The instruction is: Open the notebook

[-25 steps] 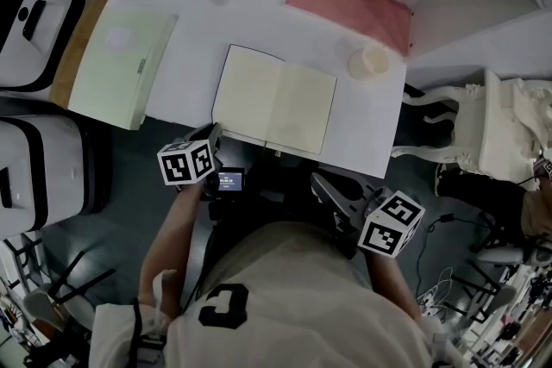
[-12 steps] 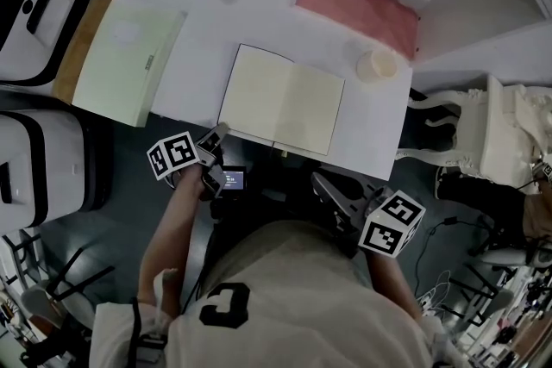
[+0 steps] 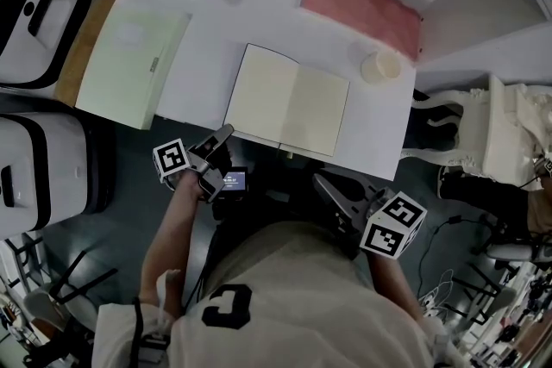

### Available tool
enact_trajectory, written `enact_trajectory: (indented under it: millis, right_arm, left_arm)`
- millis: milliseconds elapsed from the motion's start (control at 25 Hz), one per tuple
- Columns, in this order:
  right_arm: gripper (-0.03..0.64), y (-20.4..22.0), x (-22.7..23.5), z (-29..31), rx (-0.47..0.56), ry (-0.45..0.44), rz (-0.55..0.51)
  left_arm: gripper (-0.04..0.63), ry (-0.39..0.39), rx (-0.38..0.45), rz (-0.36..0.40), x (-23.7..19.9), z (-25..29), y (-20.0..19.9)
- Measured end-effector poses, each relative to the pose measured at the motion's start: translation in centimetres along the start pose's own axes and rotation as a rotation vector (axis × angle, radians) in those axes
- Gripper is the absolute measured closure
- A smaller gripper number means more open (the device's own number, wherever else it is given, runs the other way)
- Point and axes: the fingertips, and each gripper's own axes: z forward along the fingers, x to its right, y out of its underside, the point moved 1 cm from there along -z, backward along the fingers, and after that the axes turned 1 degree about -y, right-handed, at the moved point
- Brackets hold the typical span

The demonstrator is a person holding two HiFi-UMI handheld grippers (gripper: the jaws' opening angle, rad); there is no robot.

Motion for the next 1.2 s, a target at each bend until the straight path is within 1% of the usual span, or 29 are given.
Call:
enact_trajectory:
  millis: [80,160,480,680,800,1000,1200]
  right_arm:
    - [0.594,0.1,-0.1,0.0,0.002,0.005,0.003]
    - [0.594,0.1,-0.2,0.1,0.001,0.004,0.003]
    - [0.594,0.3,-0.9,0.5,-0.007,0.003,-0.011]
    - [0.594,0.9,-1.7,1.4,-0.025,0.000,-0.043]
    - [0.594,1.1,-2.5,1.9,-0.024,-0.006,-0.063]
    - [0.594,1.4,-3.8,2.3,-0.028,-0.008,-0.110]
    - [0.594,1.4,-3.7,1.7,-0.002,0.014,-0.096]
  left_arm:
    - [0.578,0.053,0.005,-0.029,0.2,-0.1,0.1]
    - [0.578,0.084,0.011,-0.030,0.4,-0.3,0.1]
    - [0.578,0.166,0.000,-0.015,1.8,-0.2,0.5]
    - [0.578,0.206,0.003,-0.028,2.4,-0.2,0.7]
    - [0.578,0.207,-0.004,-0.022,2.7,-0.2,0.9]
    - [0.578,0.182,-0.019,0.001,3.0,-0.4,1.1]
    - [0.578,0.134,-0.031,0.030,2.2,-0.6,1.0]
